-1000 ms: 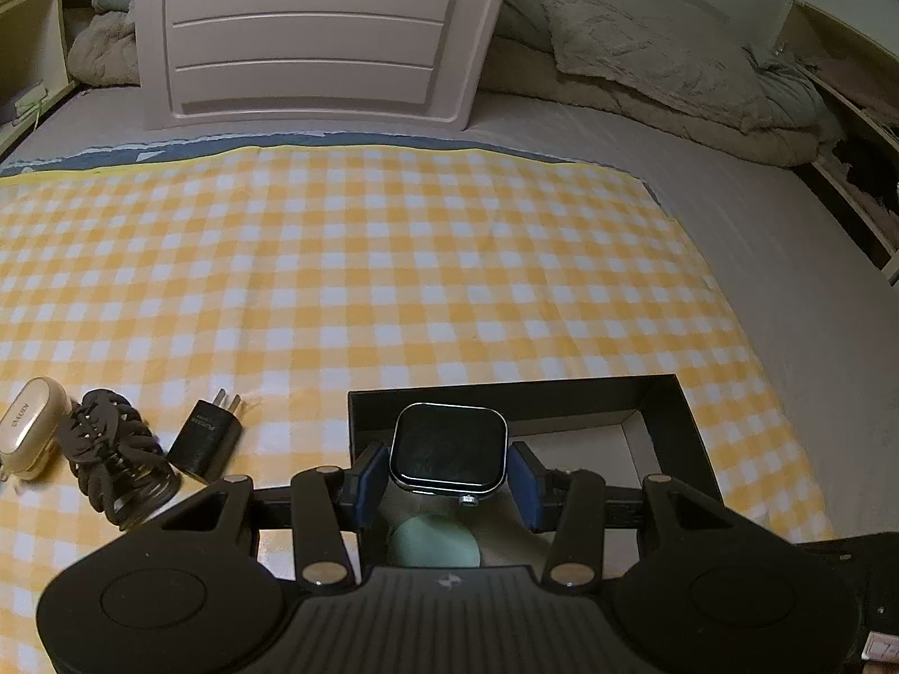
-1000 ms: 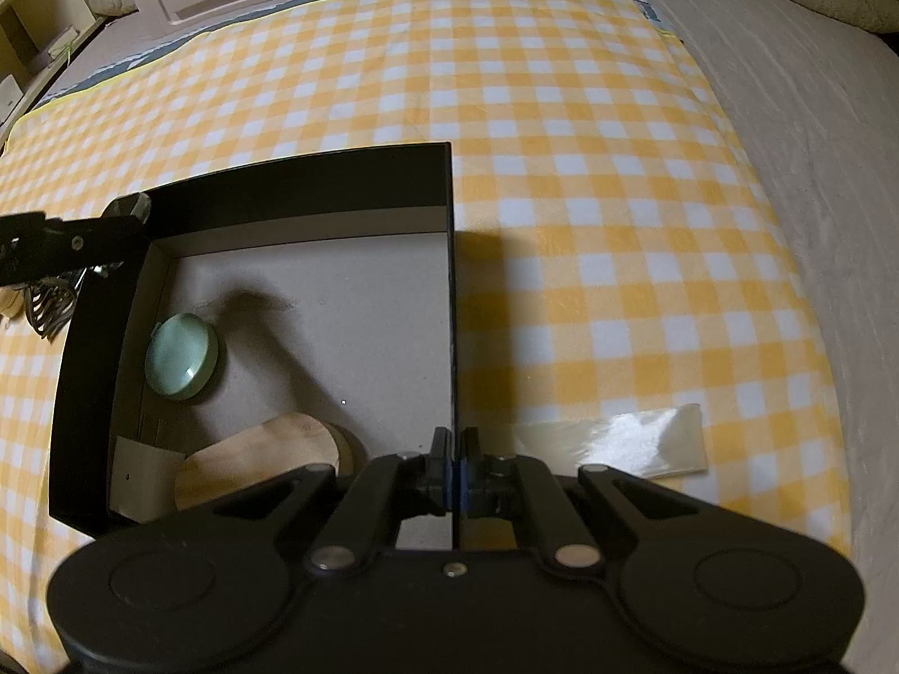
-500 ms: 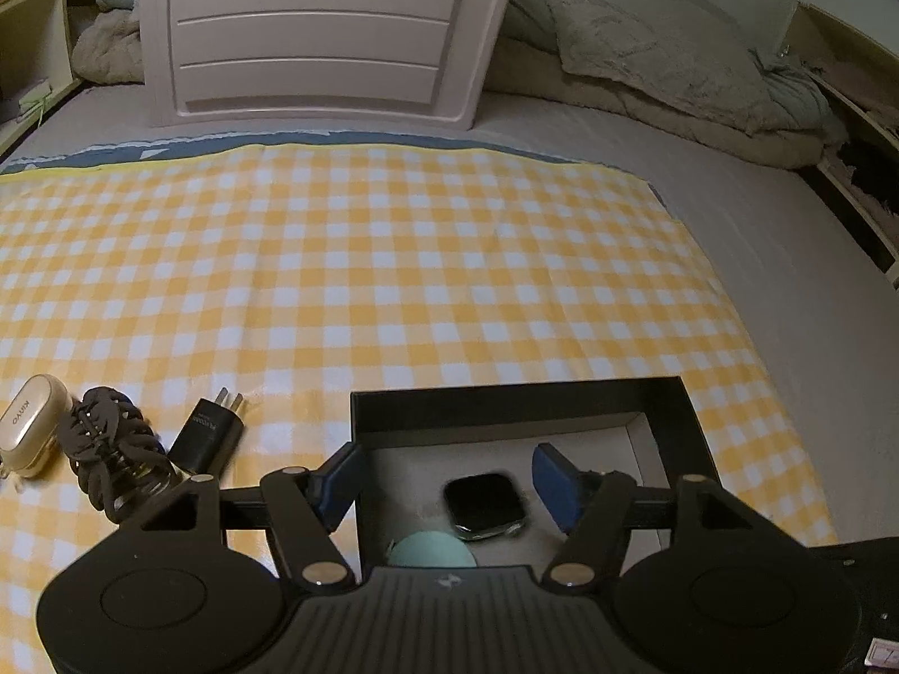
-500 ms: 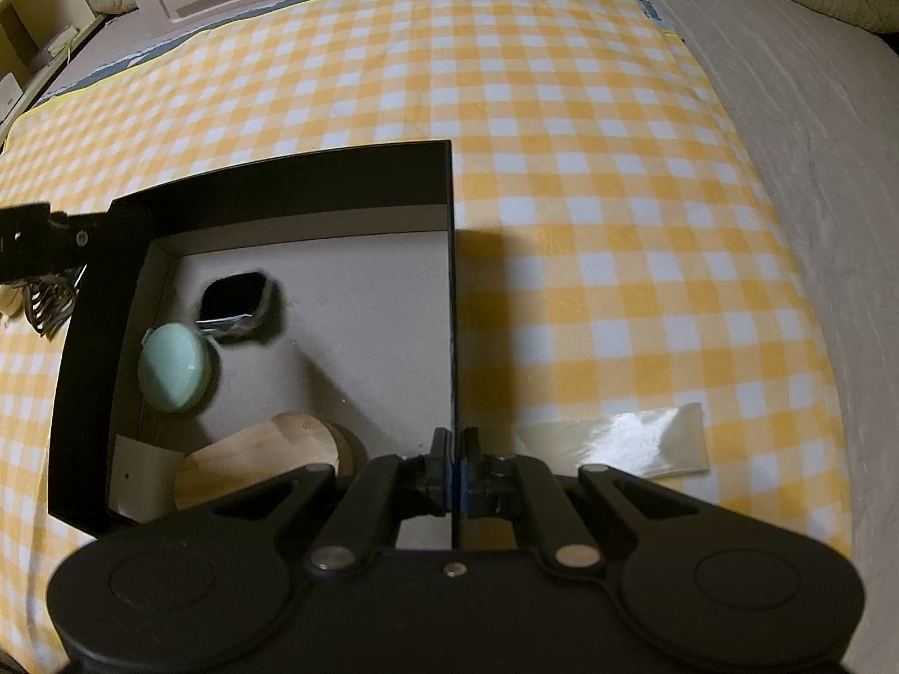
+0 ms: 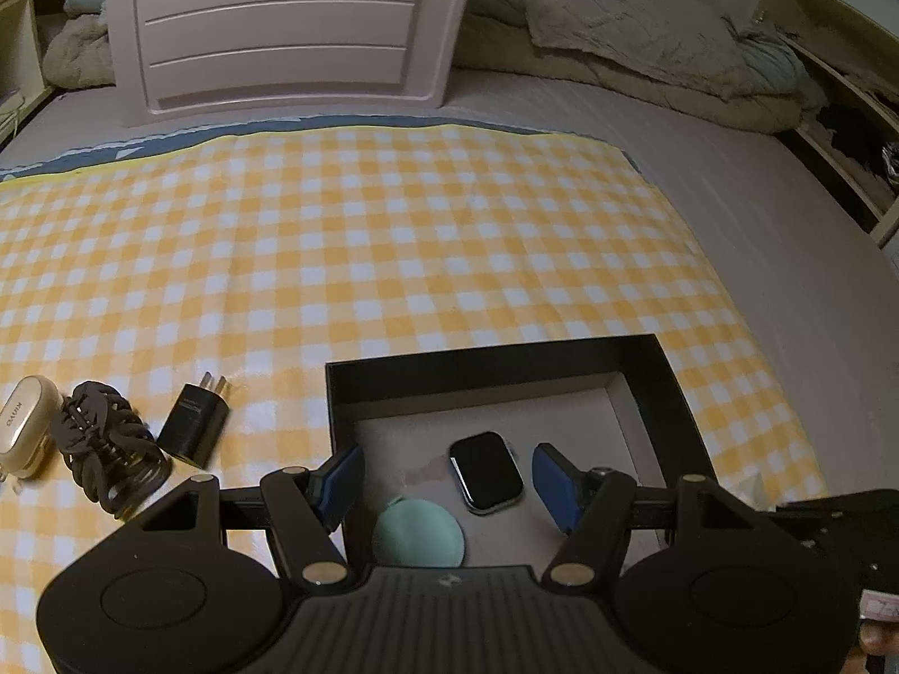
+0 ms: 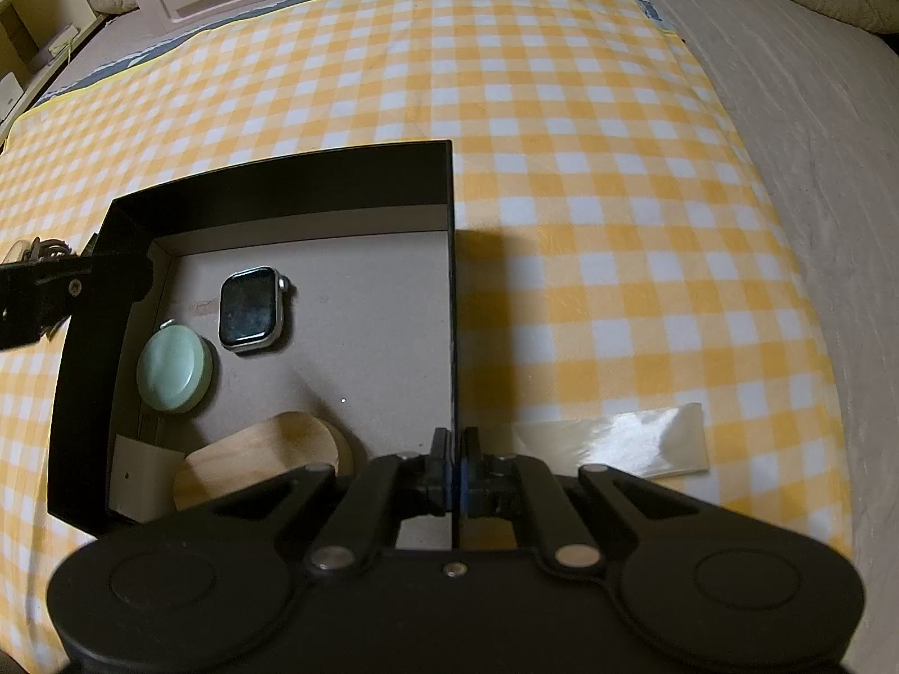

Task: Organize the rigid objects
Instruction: 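Carry the smartwatch with the left tool into the box and release, then move the left tool to the dark brown claw clip and grasp it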

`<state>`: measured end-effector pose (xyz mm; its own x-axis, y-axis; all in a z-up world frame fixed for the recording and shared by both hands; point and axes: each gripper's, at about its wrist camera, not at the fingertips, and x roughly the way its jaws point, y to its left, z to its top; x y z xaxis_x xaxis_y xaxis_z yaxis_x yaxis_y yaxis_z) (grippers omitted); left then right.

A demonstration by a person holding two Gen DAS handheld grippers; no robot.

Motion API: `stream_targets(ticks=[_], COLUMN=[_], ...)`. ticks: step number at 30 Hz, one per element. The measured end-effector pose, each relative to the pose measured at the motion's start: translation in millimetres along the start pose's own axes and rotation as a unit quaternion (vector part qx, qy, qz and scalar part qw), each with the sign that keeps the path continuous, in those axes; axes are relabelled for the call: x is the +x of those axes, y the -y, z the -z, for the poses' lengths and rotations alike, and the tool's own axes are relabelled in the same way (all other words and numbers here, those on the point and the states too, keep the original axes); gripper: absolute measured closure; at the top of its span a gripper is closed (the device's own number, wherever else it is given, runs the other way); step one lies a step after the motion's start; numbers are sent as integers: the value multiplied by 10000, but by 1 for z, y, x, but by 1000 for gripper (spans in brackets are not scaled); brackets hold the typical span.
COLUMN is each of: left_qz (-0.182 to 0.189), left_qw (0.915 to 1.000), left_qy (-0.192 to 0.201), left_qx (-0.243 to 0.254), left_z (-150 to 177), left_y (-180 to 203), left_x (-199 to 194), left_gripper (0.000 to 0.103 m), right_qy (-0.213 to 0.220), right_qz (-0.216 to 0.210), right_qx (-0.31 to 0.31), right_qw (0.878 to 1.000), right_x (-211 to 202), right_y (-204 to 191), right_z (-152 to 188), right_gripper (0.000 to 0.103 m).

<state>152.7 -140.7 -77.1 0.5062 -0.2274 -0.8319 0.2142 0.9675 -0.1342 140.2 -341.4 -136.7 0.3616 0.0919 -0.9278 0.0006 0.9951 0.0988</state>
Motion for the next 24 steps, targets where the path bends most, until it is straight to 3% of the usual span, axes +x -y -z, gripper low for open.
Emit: stream_targets(ticks=[4, 6, 12, 24], left_qz=[15, -12, -85, -250], left_qw=[10000, 9999, 9997, 9994], left_qy=[-26, -23, -103, 31], left_qx=[92, 142, 189, 239], left_z=[2, 4, 11, 29], left_y=[2, 2, -2, -35], left_x=[-4, -8, -23, -50], left_gripper=[33, 19, 3, 0], right_qy=[-1, 0, -1, -3], right_qz=[-7, -5, 4, 7], right_qx=[2, 1, 1, -6], right_qw=[10000, 10000, 10000, 10000], right_x=[0, 0, 0, 0], right_y=[0, 0, -1, -1], right_z=[0, 0, 0, 0], right_gripper=[100, 100, 100, 100])
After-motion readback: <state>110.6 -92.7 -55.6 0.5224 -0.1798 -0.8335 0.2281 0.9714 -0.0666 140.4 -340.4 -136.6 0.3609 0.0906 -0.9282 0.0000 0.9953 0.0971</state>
